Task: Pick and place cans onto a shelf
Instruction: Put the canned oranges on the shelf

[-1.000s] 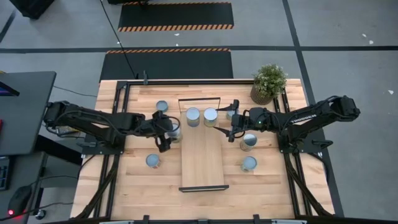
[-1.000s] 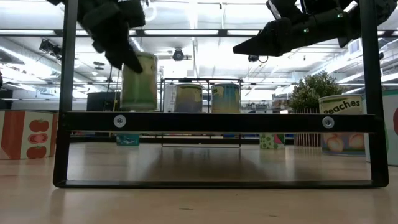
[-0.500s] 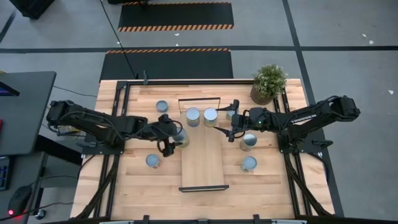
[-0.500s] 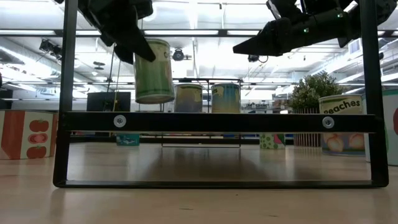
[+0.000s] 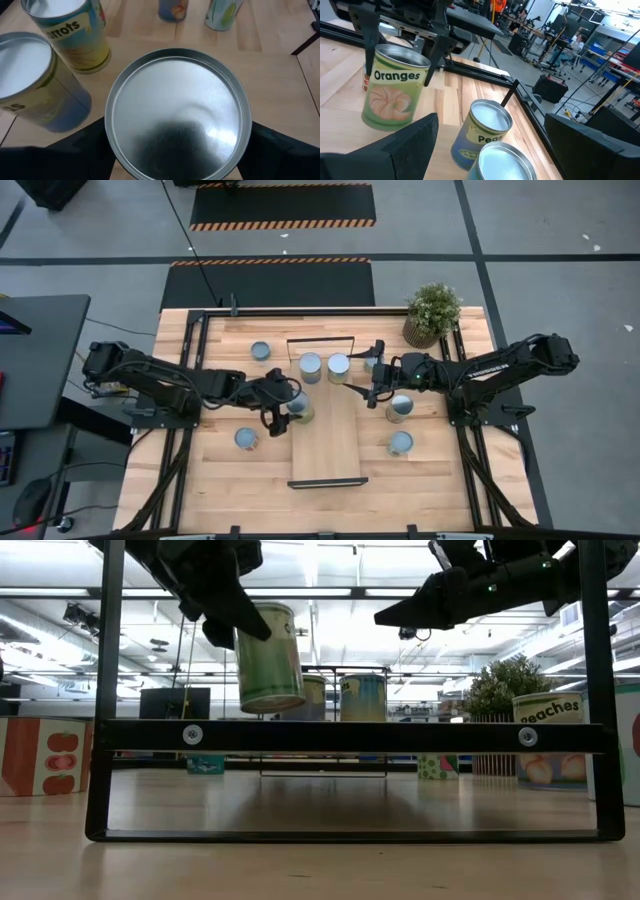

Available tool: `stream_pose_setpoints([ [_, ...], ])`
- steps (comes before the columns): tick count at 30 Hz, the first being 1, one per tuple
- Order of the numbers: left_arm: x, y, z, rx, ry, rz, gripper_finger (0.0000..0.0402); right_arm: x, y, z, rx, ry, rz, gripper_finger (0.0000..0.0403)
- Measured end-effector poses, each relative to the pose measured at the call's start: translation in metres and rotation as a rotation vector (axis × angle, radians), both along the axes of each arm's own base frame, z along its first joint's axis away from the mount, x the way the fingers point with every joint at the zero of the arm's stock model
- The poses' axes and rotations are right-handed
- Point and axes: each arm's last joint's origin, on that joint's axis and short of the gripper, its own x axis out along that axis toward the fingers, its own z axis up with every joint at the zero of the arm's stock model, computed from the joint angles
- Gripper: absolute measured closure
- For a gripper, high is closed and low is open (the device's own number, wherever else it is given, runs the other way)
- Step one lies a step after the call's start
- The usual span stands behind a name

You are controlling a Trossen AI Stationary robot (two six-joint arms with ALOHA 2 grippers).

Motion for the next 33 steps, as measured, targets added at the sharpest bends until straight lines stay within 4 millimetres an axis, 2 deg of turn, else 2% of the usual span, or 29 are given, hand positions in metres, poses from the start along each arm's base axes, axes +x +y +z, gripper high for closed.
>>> stream_pose_setpoints([
  [13, 0.007, -0.001, 0.006, 0.012, -0.095, -0.021, 0.0078, 0.0, 0.0, 0.0, 0.0, 0.0, 0.0, 0.003],
  [26, 0.027, -0.007, -0.021, 0.034, -0.061, -0.054, 0.0078, 0.0, 0.0, 0.0, -0.001, -0.001, 0.001, 0.003],
  [33, 0.028, -0.007, -0.022, 0.027, -0.06, -0.057, 0.0077, 0.0, 0.0, 0.0, -0.001, -0.001, 0.0, 0.003],
])
